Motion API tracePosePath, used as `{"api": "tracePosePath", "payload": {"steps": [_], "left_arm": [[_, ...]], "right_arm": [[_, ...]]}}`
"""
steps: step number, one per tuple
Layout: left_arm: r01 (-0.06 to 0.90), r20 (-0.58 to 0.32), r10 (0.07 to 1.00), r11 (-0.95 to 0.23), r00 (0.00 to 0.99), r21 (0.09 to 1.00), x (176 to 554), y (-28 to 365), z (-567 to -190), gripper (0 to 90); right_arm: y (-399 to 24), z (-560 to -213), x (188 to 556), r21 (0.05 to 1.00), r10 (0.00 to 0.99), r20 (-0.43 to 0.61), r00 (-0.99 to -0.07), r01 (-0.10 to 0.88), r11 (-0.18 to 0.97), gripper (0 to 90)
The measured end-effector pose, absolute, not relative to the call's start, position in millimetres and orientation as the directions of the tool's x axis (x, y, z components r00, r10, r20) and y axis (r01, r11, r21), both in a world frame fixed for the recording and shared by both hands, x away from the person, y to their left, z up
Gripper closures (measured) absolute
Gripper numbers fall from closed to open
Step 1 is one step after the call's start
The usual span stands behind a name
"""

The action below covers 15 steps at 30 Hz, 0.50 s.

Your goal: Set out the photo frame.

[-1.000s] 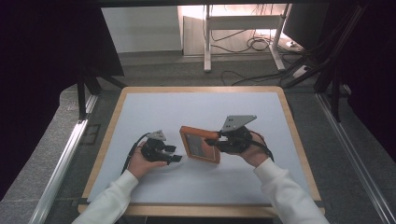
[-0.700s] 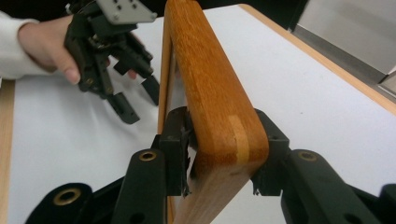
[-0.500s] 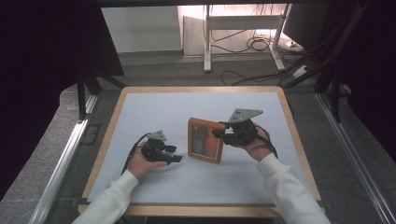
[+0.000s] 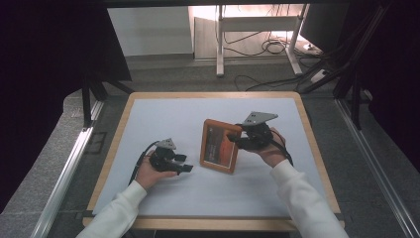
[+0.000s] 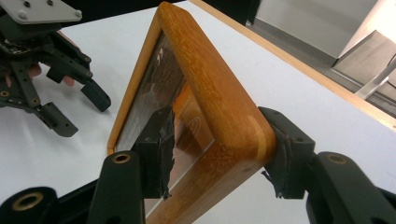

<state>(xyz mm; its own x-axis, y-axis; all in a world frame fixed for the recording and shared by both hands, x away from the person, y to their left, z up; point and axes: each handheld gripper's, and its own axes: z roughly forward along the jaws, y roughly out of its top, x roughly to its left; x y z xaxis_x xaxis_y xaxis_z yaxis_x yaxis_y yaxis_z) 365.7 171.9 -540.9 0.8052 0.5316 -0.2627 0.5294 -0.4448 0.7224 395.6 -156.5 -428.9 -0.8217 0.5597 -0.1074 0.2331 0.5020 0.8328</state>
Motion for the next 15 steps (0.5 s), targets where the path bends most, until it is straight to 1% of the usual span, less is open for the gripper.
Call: {"api": "tracePosePath", "payload": {"steps": [2,8,10,15], "left_arm": [[0.528,-0.262,0.531,-0.445,0.806,0.723,366,172,-541,39.3],[0.53,-0.26,0.539,-0.438,0.801,0.726,365,173,-539,39.3],[0.52,-0.244,0.543,-0.442,0.804,0.731,365,174,-538,39.4],[0.52,-0.222,0.572,-0.431,0.79,0.737,363,172,-538,40.9]], "right_arm": [[-157,-429,396,0.834,0.564,-0.111,-0.818,0.232,0.5,46.5],[-165,-427,391,0.85,0.608,-0.104,-0.787,0.247,0.465,35.9],[-171,-427,385,0.86,0.631,-0.088,-0.771,0.262,0.439,31.4],[-193,-432,367,0.871,0.676,-0.037,-0.736,0.309,0.383,27.3]]}}
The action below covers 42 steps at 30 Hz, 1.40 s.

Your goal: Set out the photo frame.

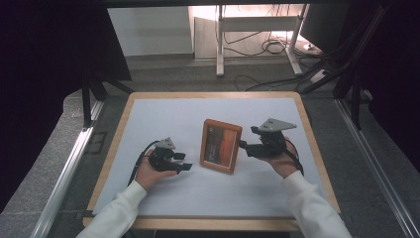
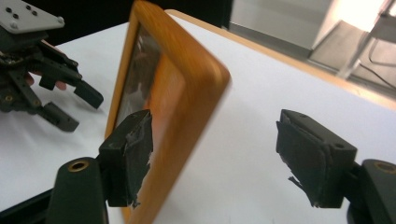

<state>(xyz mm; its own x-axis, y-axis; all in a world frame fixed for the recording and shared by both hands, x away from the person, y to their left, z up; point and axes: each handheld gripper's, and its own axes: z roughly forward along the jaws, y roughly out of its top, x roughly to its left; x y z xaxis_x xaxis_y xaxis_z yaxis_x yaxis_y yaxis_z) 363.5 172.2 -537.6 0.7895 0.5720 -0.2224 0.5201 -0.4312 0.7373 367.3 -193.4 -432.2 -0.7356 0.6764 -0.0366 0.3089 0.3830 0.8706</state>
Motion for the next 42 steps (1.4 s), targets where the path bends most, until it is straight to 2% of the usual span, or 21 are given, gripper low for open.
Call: {"api": "tracePosePath", "payload": {"steps": [3,6,9,13,18,26,42], "left_arm": [[0.515,-0.202,0.591,-0.428,0.781,0.743,363,170,-535,46.3],[0.519,-0.199,0.606,-0.414,0.77,0.748,366,167,-532,63.8],[0.533,-0.202,0.632,-0.392,0.748,0.75,370,162,-530,76.9],[0.537,-0.192,0.647,-0.389,0.737,0.748,378,153,-530,85.4],[0.534,-0.188,0.646,-0.394,0.74,0.748,388,140,-532,89.9],[0.519,-0.192,0.611,-0.418,0.768,0.745,387,130,-535,90.0],[0.512,-0.187,0.602,-0.431,0.777,0.743,383,130,-535,90.0]], "right_arm": [[-208,-439,355,0.869,0.693,-0.005,-0.721,0.339,0.36,26.5],[-222,-448,344,0.859,0.707,0.011,-0.707,0.368,0.355,26.4],[-232,-457,334,0.855,0.717,0.02,-0.697,0.384,0.349,26.0],[-239,-470,325,0.845,0.723,0.034,-0.69,0.407,0.348,23.6],[-243,-479,320,0.837,0.726,0.037,-0.687,0.418,0.354,23.3],[-247,-484,320,0.835,0.737,0.039,-0.675,0.427,0.347,21.6],[-250,-489,315,0.833,0.733,0.007,-0.68,0.41,0.372,21.4]]}}
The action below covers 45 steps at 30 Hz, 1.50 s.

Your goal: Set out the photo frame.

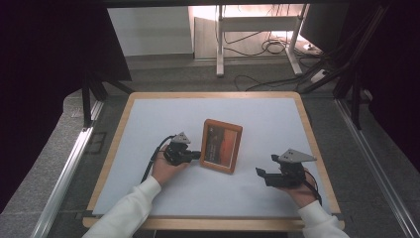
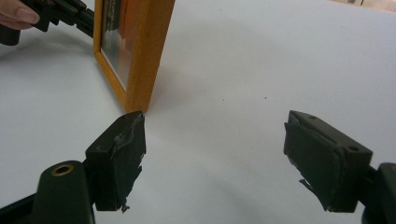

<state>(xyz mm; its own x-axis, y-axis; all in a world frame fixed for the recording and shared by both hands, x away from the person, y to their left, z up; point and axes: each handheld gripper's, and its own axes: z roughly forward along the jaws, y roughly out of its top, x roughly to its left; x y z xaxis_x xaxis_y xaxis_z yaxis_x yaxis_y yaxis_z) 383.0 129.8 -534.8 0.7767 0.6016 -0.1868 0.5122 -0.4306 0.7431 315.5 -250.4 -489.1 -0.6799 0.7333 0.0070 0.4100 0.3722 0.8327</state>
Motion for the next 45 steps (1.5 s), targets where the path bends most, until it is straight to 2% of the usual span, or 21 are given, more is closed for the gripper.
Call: {"api": "tracePosePath", "payload": {"steps": [25,35,41,45], "left_arm": [[0.479,-0.17,0.553,-0.482,0.816,0.734,366,124,-533,89.9],[0.481,-0.137,0.602,-0.459,0.787,0.747,358,142,-525,88.8],[0.477,-0.116,0.631,-0.441,0.767,0.761,343,158,-522,82.5],[0.497,-0.137,0.653,-0.406,0.745,0.767,330,171,-523,68.5]], "right_arm": [[-250,-492,312,0.82,0.736,-0.014,-0.677,0.413,0.396,20.9],[-250,-494,310,0.817,0.732,-0.018,-0.681,0.411,0.403,20.8],[-252,-498,310,0.812,0.734,-0.01,-0.679,0.422,0.402,20.7],[-257,-502,308,0.814,0.749,0.003,-0.663,0.437,0.383,20.7]]}}
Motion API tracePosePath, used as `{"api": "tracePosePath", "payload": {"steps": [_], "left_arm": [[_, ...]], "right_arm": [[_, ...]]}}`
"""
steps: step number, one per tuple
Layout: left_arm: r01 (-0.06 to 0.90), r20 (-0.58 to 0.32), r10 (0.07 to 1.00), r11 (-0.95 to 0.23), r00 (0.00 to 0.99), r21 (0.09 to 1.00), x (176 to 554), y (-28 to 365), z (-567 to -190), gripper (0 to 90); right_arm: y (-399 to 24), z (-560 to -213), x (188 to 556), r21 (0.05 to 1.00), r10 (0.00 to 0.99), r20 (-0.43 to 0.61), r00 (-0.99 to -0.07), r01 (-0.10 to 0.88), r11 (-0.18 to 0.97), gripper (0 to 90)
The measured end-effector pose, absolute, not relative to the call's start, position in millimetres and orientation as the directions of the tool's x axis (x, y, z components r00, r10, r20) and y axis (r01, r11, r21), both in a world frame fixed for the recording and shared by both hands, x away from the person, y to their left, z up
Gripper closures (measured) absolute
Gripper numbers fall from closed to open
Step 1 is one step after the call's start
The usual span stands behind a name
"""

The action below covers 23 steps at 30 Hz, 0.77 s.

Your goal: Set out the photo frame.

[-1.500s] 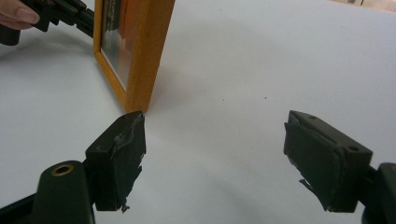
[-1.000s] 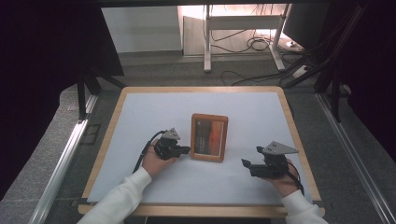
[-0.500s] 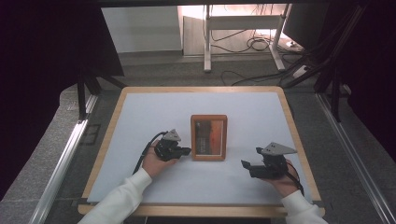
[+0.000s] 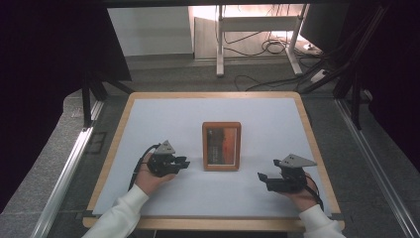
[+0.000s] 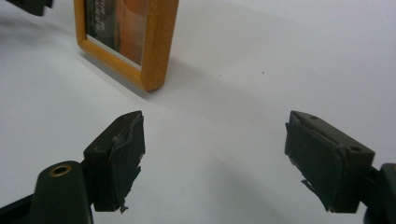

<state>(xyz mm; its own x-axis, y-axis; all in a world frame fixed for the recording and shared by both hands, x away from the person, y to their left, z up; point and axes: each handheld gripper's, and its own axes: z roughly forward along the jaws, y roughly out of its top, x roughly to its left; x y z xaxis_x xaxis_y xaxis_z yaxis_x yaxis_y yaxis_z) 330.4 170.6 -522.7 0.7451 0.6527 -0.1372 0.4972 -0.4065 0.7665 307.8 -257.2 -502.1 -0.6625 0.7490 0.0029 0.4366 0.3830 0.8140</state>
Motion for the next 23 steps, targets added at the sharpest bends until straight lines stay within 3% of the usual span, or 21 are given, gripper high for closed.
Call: {"api": "tracePosePath", "payload": {"steps": [4,8,23], "left_arm": [[0.526,-0.168,0.68,-0.362,0.714,0.769,320,179,-522,54.2],[0.542,-0.186,0.692,-0.34,0.697,0.768,312,184,-522,46.7],[0.554,-0.202,0.692,-0.332,0.693,0.763,318,180,-525,38.8]], "right_arm": [[-262,-505,306,0.813,0.762,0.006,-0.648,0.447,0.374,20.6],[-266,-506,305,0.813,0.773,0.005,-0.635,0.453,0.367,20.7],[-265,-508,309,0.817,0.77,-0.01,-0.638,0.439,0.374,20.3]]}}
